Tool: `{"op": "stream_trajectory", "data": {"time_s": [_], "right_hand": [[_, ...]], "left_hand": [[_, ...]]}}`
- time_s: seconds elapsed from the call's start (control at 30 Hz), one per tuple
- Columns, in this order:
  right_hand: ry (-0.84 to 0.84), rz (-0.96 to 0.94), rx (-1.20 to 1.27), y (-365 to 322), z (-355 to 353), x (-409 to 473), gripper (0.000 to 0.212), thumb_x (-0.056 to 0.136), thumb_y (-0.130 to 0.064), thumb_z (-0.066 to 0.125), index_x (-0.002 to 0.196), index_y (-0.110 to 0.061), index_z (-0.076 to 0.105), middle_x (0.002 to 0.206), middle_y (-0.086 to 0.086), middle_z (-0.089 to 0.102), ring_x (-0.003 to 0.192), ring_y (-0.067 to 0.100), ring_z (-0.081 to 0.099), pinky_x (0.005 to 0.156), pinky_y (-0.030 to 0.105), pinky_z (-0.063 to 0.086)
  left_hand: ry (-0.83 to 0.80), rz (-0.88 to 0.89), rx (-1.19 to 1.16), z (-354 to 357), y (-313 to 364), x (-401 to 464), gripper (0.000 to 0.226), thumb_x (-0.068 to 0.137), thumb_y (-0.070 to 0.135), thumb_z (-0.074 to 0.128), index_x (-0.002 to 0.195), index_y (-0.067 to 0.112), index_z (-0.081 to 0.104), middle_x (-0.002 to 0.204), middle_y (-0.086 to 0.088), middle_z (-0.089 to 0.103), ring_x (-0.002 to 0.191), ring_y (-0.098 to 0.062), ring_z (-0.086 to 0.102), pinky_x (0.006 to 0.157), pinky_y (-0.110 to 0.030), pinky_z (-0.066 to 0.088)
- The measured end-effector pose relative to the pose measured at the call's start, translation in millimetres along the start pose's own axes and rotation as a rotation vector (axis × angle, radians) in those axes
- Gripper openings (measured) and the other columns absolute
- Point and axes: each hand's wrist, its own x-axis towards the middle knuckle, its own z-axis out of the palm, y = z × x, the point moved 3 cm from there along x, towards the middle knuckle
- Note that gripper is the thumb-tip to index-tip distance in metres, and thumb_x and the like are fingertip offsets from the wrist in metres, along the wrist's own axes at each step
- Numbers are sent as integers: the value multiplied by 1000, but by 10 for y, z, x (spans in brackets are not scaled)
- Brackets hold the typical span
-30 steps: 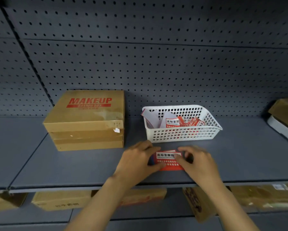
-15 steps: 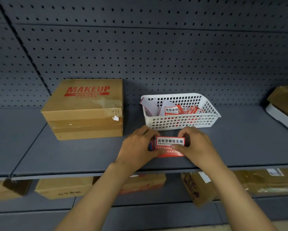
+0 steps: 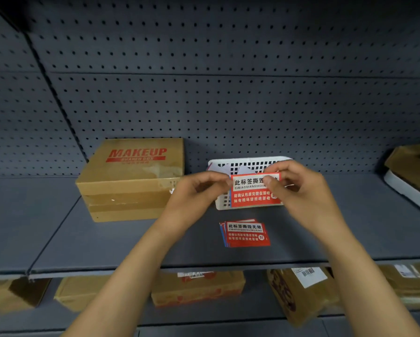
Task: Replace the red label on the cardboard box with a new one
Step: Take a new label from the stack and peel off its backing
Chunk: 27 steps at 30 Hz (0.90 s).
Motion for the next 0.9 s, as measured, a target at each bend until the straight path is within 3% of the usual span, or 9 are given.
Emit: {"op": "stream_trajectory", "data": {"time_s": [0.1,0.23,0.33,0.43,0.57,0.8,0.9], "right_hand": [[51,-42,27,-160,-22,74,12,88,-25,75,93,-34,70,90,-8,74,90,15,69,77,29,54],[246,-204,-164,-431,1,55,28,80,-28,82,103,-33,67,115,-14,56,114,10,56,94,18,43],[309,-327,-180,-643,82,-50,11,80,-31,80,84,-29,70,93,-14,63,90,5,60,77,7,39],[255,-362,-72,-711,181,-107,3,82,-25,79,86,-26,79,81,-15,73,77,5,69,68,12,49],[275,-376,-21,-753,222,-155,15,84,-17,78,97,-24,80,82,-19,77,82,1,73,78,19,56],[288,-487,-4,-827,249,-202,16,86,-14,77,100,-20,81,92,-11,79,83,4,74,76,24,58],[286,-489,-16,-815,247,-199,14,86,-12,76,98,-17,82,93,-8,79,85,4,74,77,25,59]], "left_hand": [[2,21,-32,-40,203,-10,16,88,11,71,79,22,78,82,5,78,76,-2,67,75,-12,52],[44,72,-33,-70,373,-20,19,83,9,76,73,24,80,85,-11,79,80,-20,69,83,-29,57],[76,160,-22,-47,480,-70,16,81,6,76,77,21,79,83,-6,80,76,-16,72,75,-24,59],[94,228,-47,-43,554,-104,15,82,1,74,81,16,79,77,3,80,73,-13,72,70,-20,58],[99,239,-73,-64,586,-99,22,81,2,75,75,22,79,79,3,80,73,-8,72,75,-17,56],[95,216,-118,-76,638,-119,5,82,11,73,83,12,78,81,-4,79,77,-14,70,88,-35,55],[90,215,-114,-79,671,-141,7,81,14,71,82,13,78,78,-1,79,76,-12,71,88,-34,56]]}}
